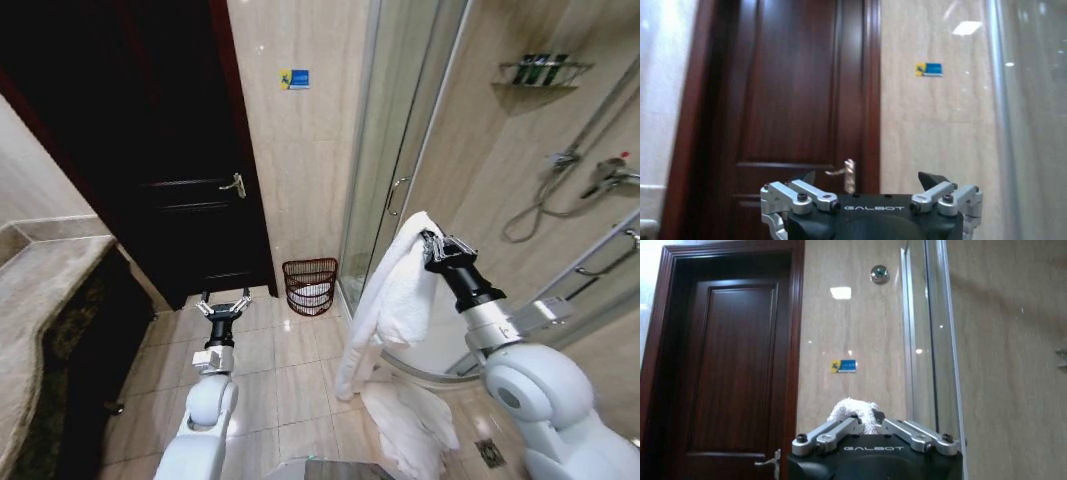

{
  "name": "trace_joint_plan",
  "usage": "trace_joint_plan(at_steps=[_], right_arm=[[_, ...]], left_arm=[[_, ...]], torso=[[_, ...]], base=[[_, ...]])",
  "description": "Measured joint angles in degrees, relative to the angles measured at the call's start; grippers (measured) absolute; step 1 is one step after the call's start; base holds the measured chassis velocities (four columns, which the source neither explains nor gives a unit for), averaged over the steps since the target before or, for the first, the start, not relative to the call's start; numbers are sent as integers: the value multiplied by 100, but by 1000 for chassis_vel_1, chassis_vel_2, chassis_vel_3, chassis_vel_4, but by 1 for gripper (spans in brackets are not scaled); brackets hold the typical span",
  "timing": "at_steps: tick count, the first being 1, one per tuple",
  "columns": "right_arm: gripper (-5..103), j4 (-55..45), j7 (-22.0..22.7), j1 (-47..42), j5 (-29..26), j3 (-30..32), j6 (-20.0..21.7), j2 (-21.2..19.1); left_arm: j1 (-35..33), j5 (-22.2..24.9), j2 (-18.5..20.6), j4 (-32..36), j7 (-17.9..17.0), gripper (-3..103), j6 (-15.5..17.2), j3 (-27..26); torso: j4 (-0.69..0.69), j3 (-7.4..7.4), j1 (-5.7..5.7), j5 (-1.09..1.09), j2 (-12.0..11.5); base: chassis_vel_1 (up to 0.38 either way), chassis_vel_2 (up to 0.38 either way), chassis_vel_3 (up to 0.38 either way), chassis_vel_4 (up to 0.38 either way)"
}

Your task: Discard the used towel into the hamper.

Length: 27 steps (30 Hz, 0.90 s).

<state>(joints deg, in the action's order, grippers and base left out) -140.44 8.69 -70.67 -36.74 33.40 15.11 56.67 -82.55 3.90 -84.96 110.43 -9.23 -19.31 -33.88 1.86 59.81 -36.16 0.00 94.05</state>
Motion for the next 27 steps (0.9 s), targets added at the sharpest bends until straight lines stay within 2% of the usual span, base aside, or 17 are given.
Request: trace_joint_plan(at_steps=[6, 16, 27], right_arm=[[2, 278, -13, 375, -26, -130, 0, -12], [2, 425, -112, 737, 240, -904, -21, 259], [2, 482, -185, 771, 283, -971, -27, 288]], left_arm=[[-31, -123, -127, 57, -83, 100, -37, -36], [-151, -169, -232, 105, -156, 100, -132, -134], [-97, -138, -209, 102, -140, 100, -8, -126]], torso=[[0, 0, 0, 0, 0], [1, 0, 0, 0, 0], [0, 0, -1, -1, 0]], base=[[0, 0, 0, 0], [-21, 24, 50, -38], [-90, 82, 76, -75]])
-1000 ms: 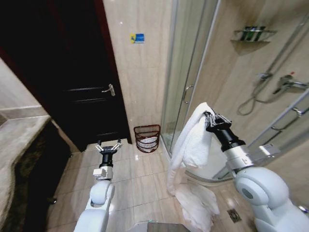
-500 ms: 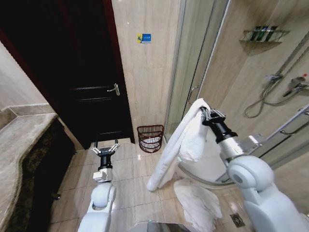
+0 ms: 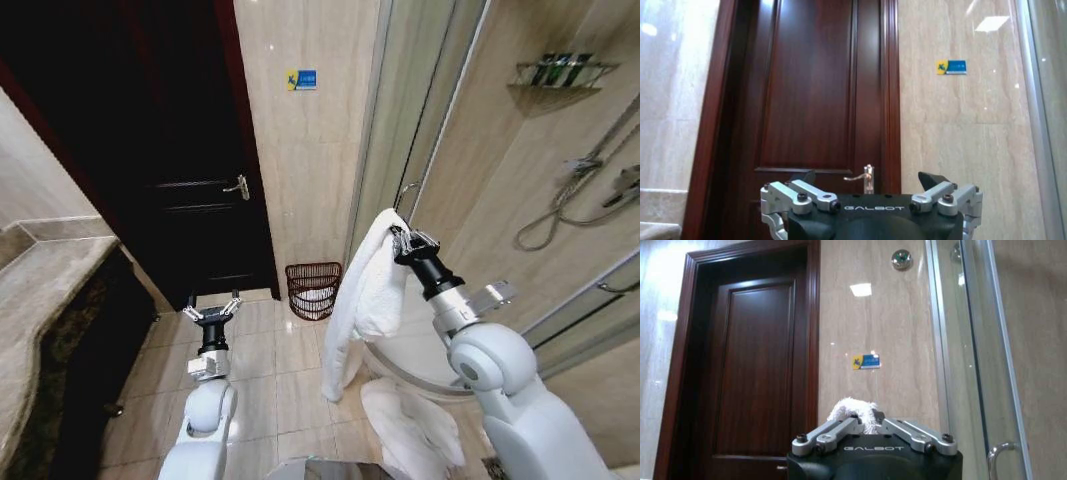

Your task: Discard the used towel into the hamper.

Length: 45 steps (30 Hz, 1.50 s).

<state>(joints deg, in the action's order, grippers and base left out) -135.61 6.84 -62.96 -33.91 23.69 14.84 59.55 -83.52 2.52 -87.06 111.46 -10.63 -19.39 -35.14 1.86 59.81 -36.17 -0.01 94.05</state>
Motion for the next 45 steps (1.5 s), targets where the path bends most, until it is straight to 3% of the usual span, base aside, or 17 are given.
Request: trace_joint_plan(at_steps=[19, 25, 31, 36, 38, 40, 44, 45], right_arm=[[2, 189, -67, 39, -82, 67, -53, -76], [2, 218, -70, 79, -176, 181, -71, -108], [2, 574, -70, 433, -190, 225, -84, -84], [2, 1089, -10, 1353, -338, 96, 3, -76], [2, 1407, 135, 2355, -651, -143, 175, -148], [2, 1466, 169, 2539, -708, -202, 213, -158], [2, 2132, 428, 4302, -1106, -913, 412, -174], [2, 2132, 428, 4302, -1106, -913, 412, -174]], left_arm=[[-21, -30, -101, -25, 49, 100, 14, -1], [-2, -112, -194, -93, -88, 100, -252, -43], [-19, -37, -199, -90, -133, 100, -271, -48], [-61, -89, -236, -39, -116, 100, -252, -62], [-78, -125, -240, -14, -116, 100, -243, -76], [-82, -130, -240, -11, -118, 100, -243, -80], [-165, -150, -265, 46, -129, 100, -243, -100], [-165, -150, -265, 46, -129, 100, -243, -100]], torso=[[0, 0, 1, 0, 0], [2, 0, 0, 2, 0], [-1, 0, -2, 0, -1], [0, 0, 1, 0, 0], [0, 0, 2, 2, 0], [-1, 0, 2, 2, 0], [0, 1, 0, 2, 0], [0, 1, 0, 2, 0]], base=[[-42, 116, 117, -37], [-14, 155, 150, -17], [-50, 52, 71, -60], [0, 0, 0, 0], [0, 0, 0, 0], [0, 0, 0, 0], [0, 0, 0, 0], [0, 0, 0, 0]])
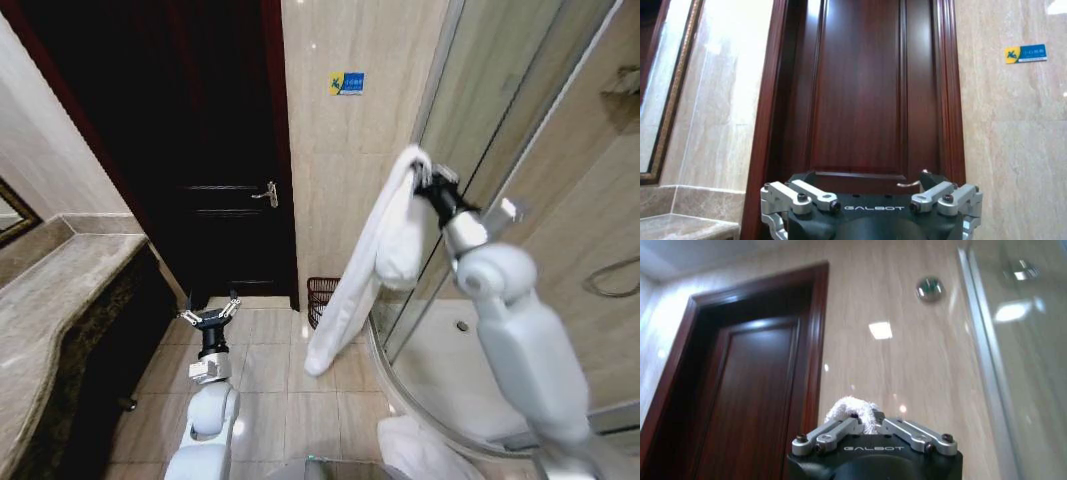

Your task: Discard the used towel into the hamper.

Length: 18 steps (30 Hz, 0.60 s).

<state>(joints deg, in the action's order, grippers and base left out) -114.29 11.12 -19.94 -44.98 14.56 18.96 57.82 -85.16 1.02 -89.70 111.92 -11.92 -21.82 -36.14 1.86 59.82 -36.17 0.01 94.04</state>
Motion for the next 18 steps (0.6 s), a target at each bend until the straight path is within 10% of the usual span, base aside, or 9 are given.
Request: trace_joint_plan(at_steps=[18], right_arm=[[2, 4147, -110, 5153, -242, -2021, -241, 877]], left_arm=[[-382, 170, 57, 344, -41, 100, -57, -243]], torso=[[-1, -1, 1, 1, 1]], base=[[0, 0, 0, 0]])
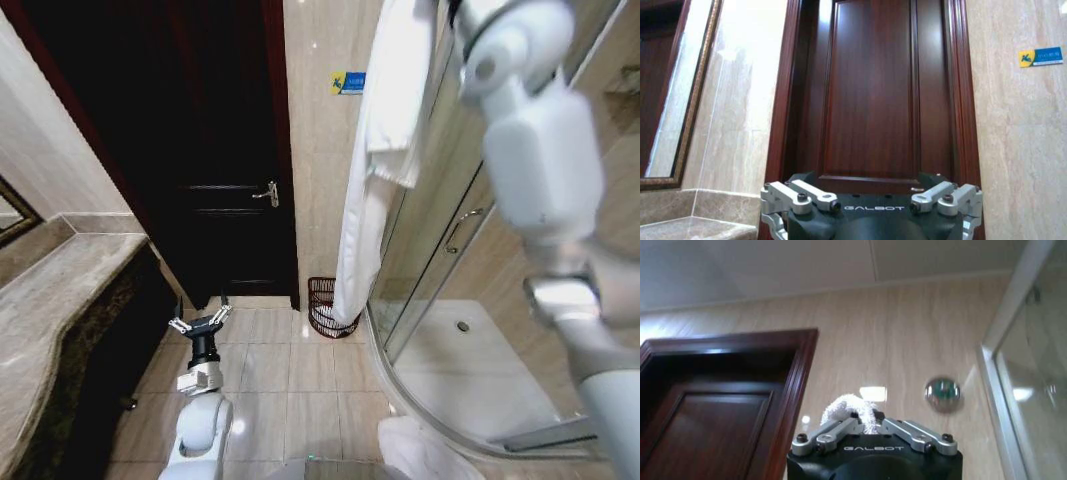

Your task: Discard the used towel into the hamper.

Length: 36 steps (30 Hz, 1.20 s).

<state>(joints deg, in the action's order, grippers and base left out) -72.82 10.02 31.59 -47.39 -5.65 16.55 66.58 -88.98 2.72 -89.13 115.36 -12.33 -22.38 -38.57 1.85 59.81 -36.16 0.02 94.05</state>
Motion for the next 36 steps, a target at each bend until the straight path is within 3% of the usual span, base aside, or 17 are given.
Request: trace_joint_plan(at_steps=[9, 17, 36], right_arm=[[2, 702, 126, 511, 81, -114, 69, 518], [2, 743, 245, 411, 226, -136, 25, 549], [2, 139, 613, 142, -168, -182, 354, 512]], left_arm=[[-36, 141, 99, 17, 1, 100, -25, -80], [-68, 184, 103, 13, 17, 100, -90, -124], [137, 353, 53, -264, 672, 100, -304, -543]], torso=[[2, 0, 1, 2, 0], [1, 1, 0, -2, 0], [1, 1, -3, -2, -1]], base=[[0, 0, 0, 0], [0, 0, 0, 0], [-31, 30, 25, -26]])
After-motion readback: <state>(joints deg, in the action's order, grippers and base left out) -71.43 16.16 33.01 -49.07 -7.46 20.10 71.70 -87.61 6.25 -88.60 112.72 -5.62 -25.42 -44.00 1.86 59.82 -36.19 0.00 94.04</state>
